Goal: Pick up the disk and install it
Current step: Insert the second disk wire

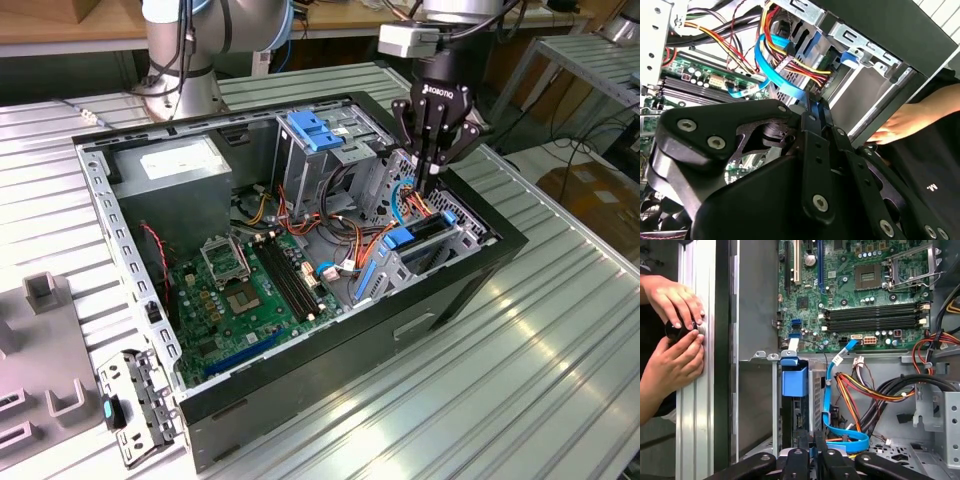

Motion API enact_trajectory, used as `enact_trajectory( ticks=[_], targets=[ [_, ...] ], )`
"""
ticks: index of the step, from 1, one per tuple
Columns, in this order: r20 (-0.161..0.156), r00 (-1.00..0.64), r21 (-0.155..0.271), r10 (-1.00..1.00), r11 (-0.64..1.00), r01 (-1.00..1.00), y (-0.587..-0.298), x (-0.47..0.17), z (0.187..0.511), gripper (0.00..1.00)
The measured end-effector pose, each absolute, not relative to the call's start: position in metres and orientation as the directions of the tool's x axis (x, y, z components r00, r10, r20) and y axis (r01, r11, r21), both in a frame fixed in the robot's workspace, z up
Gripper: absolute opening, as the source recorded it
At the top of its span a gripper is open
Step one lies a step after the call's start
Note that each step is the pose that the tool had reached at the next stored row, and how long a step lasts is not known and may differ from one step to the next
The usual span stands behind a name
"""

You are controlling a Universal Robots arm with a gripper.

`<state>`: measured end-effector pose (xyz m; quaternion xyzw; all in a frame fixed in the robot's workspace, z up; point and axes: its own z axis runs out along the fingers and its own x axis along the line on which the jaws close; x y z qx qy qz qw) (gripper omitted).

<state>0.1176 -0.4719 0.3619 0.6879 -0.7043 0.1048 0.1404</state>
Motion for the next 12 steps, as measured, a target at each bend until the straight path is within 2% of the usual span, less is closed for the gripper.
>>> enact_trajectory(
  ticks=[2, 6, 12],
  targets=[
    [0.337, -0.012, 0.046, -0.941, 0.03, -0.999, -0.472, 0.117, 0.361, 0.16],
    [0.285, 0.004, 0.045, -0.958, 0.009, -0.999, -0.478, 0.115, 0.361, 0.16],
    [0.279, 0.011, 0.032, -0.96, -0.003, -0.999, -0.482, 0.107, 0.359, 0.16]
  ],
)
